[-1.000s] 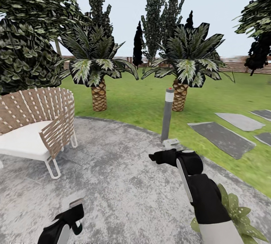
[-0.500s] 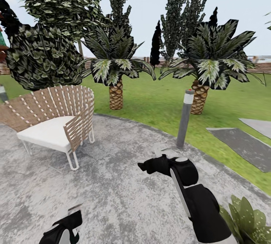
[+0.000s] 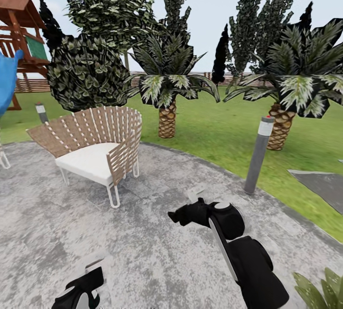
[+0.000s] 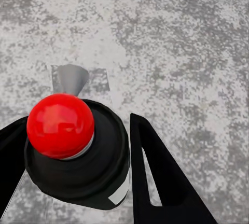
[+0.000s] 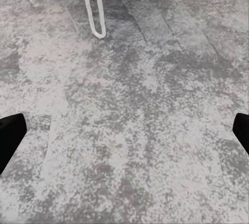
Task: Pick up the pesticide atomizer in the garden and spray insectifuge to fully cover both potted plants in the garden.
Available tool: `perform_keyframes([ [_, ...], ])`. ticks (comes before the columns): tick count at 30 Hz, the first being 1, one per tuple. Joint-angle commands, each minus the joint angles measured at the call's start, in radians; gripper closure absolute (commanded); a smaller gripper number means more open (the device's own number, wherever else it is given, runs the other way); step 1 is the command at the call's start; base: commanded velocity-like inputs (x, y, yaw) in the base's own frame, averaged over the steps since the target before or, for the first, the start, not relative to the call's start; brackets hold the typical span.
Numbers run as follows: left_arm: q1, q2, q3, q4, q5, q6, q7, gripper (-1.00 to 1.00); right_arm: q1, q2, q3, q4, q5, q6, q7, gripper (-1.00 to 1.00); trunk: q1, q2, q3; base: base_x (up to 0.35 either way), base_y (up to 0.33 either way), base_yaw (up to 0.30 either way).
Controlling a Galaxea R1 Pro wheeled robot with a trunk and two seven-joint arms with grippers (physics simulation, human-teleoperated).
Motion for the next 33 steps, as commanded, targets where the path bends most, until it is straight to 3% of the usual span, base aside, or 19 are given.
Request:
perform_keyframes([
  [1,-0.001,-0.001,0.000,-0.002,0.010,0.000,0.006,1.00,0.001,0.000,0.007,-0.003,0.012,0.004,0.009,-1.00,0.000,0.000,-0.001,0.000,0.000,0.294],
  [7,-0.001,0.000,0.007,-0.003,0.010,-0.005,0.007,1.00,0.005,-0.004,0.006,-0.006,0.000,0.004,0.010,-1.00,0.000,0.000,-0.001,0.000,0.000,0.296],
  [10,-0.001,0.000,0.016,-0.002,0.010,-0.042,0.005,1.00,0.006,-0.006,0.007,-0.006,-0.001,0.004,0.018,-1.00,0.000,0.000,-0.001,0.000,0.000,0.270],
  [13,-0.001,0.000,0.017,-0.002,0.012,-0.058,0.001,1.00,0.005,-0.018,0.009,-0.006,-0.001,0.004,0.100,-1.00,0.000,0.000,-0.001,0.000,0.000,0.263],
  [14,0.000,-0.001,0.017,-0.002,0.019,-0.061,-0.001,1.00,0.004,-0.035,0.009,-0.006,0.000,0.004,0.147,-1.00,0.000,0.000,-0.001,0.000,0.000,0.261],
  [15,0.000,0.004,0.017,-0.001,0.087,-0.069,0.008,1.00,0.006,-0.081,0.012,-0.006,0.004,0.004,0.233,-1.00,0.000,0.000,-0.001,0.000,0.000,0.278],
  [33,0.000,0.005,0.016,0.013,0.098,-0.101,0.011,1.00,0.007,-0.076,0.020,-0.006,0.014,0.004,0.236,-1.00,0.000,0.000,-0.001,0.000,0.000,0.291],
])
